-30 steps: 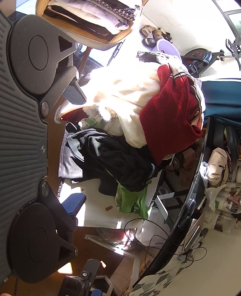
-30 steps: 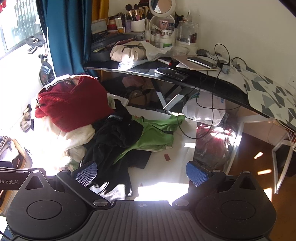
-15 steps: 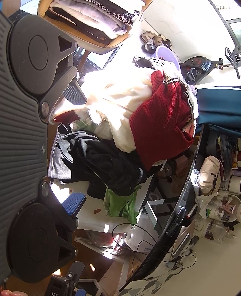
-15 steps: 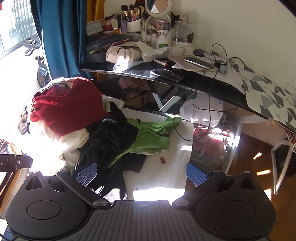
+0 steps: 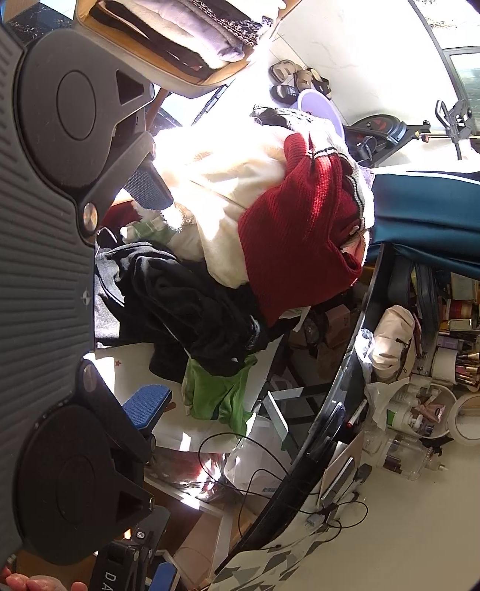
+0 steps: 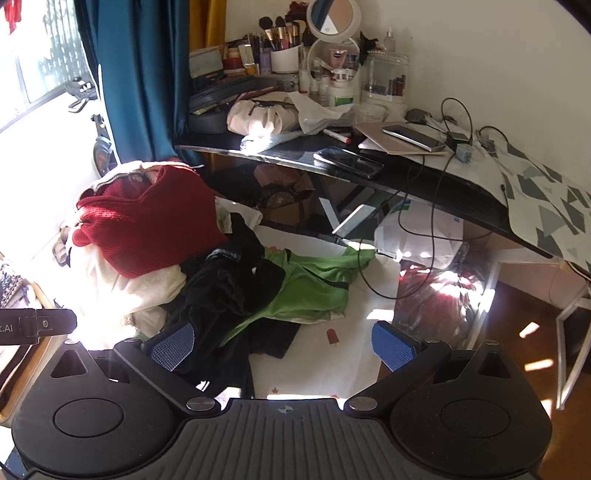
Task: Fold clothes
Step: 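Move both grippers toward the clothes pile on the table, then reach both grippers into the red-and-grey knit cardigan on the pile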
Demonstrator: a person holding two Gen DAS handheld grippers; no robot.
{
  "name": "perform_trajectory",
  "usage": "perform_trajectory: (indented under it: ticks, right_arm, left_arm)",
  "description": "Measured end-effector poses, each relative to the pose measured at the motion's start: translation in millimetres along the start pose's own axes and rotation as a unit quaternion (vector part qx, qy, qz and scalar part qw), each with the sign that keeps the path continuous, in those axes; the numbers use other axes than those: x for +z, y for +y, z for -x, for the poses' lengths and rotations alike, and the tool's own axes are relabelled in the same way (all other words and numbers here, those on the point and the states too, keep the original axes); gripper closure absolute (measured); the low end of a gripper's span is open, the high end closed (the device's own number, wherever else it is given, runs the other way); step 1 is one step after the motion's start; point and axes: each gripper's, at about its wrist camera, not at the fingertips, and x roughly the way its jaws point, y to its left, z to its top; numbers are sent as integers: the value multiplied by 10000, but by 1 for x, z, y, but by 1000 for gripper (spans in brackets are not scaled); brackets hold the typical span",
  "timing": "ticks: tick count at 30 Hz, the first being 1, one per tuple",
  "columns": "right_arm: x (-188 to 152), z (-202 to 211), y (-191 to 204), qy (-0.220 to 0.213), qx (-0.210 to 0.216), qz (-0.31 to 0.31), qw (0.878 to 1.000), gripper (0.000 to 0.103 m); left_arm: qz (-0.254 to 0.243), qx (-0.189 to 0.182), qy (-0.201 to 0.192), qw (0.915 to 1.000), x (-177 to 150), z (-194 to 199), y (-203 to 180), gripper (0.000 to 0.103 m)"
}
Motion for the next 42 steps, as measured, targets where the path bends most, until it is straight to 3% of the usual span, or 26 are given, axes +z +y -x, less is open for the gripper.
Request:
perform_trajectory:
  ticks: [3, 10, 21, 25, 33, 39, 42]
  right_arm:
    - [2, -1, -1, -97, 2, 73, 9999, 1]
    - [3, -7, -13, -65, 186, 3, 9998, 1]
    - [-6, -25, -26, 263, 250, -117, 9993, 1]
    - [-6, -32, -25, 145, 316, -224, 9991, 1]
    - [3, -60, -5, 99, 141, -420, 9990, 1]
    - [18, -98, 36, 316, -213, -290, 9989, 1]
    - [26, -118, 64, 395, -320, -527, 9973, 1]
  left_arm:
    - [-65, 144, -96, 9998, 2, 2, -7, 0]
    - [465, -214, -45, 9987, -3, 1, -5, 0]
    - [374, -182, 100, 9991, -6, -16, -12, 0]
    - [246, -83, 186, 9995, -2, -21, -9, 0]
    - [328, -135, 385, 9986, 20, -55, 36, 0]
    - [-35, -334, 516, 9981, 55, -98, 73, 0]
    - [-187, -429, 532, 9975, 77, -116, 95, 0]
